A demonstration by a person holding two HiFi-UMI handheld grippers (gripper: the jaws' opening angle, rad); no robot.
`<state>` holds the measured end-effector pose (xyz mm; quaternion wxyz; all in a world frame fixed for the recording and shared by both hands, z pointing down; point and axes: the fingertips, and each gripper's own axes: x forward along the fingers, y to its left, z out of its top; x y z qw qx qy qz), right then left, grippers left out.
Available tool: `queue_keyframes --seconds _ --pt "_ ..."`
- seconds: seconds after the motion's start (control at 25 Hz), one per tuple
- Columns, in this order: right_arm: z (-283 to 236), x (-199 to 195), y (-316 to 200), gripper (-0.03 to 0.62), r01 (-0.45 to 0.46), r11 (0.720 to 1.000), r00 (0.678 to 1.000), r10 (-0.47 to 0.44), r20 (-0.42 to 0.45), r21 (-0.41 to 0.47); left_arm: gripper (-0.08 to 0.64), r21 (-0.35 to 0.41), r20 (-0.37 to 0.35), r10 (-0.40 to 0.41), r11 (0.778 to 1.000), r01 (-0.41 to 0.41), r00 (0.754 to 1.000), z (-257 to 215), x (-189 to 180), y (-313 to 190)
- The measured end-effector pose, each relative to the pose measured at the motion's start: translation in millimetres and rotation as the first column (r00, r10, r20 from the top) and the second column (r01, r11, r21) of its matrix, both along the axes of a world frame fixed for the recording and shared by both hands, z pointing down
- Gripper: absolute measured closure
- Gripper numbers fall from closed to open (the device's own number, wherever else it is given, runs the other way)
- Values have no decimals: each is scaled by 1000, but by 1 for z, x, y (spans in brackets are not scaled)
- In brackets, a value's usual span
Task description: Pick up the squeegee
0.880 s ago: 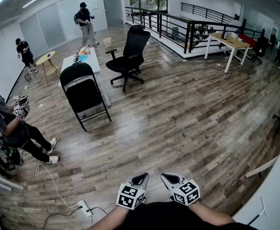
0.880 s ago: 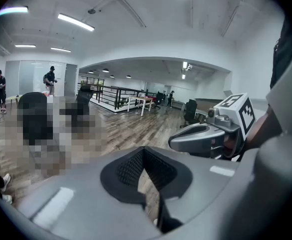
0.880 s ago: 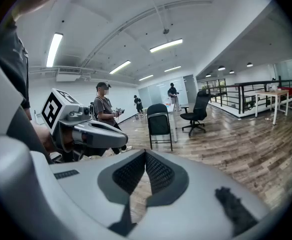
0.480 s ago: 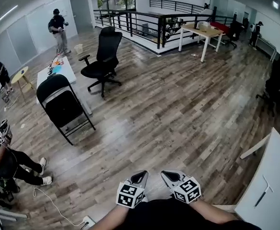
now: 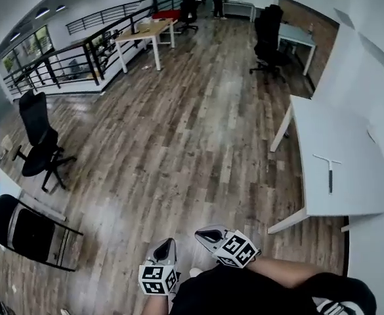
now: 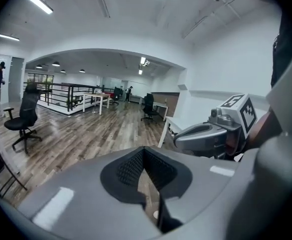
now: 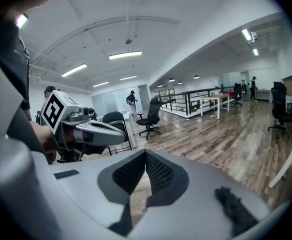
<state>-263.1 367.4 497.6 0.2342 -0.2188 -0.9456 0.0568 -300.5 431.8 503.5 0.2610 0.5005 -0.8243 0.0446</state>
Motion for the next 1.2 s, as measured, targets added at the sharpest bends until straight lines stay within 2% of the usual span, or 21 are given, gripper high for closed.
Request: queue_keyframes --seconds 0.2,0.36,0.52,0.72,1.2 --pt "8 28 -15 586 -118 993 993 119 -21 18 554 24 -25 130 991 -130 991 10 17 -23" --pt "12 52 -36 586 -238 971 970 238 -51 3 552 40 -61 245 969 -243 968 12 37 -52" --pt "14 71 -53 586 -304 953 951 303 -62 -3 552 24 -68 326 945 -325 943 15 57 -74" --pt "15 90 -77 586 -367 930 928 365 -67 -18 552 32 -61 367 930 -366 928 10 69 -101" --pt "14 127 -146 586 -399 916 916 397 -56 -46 552 20 -55 395 919 -394 917 6 109 -172"
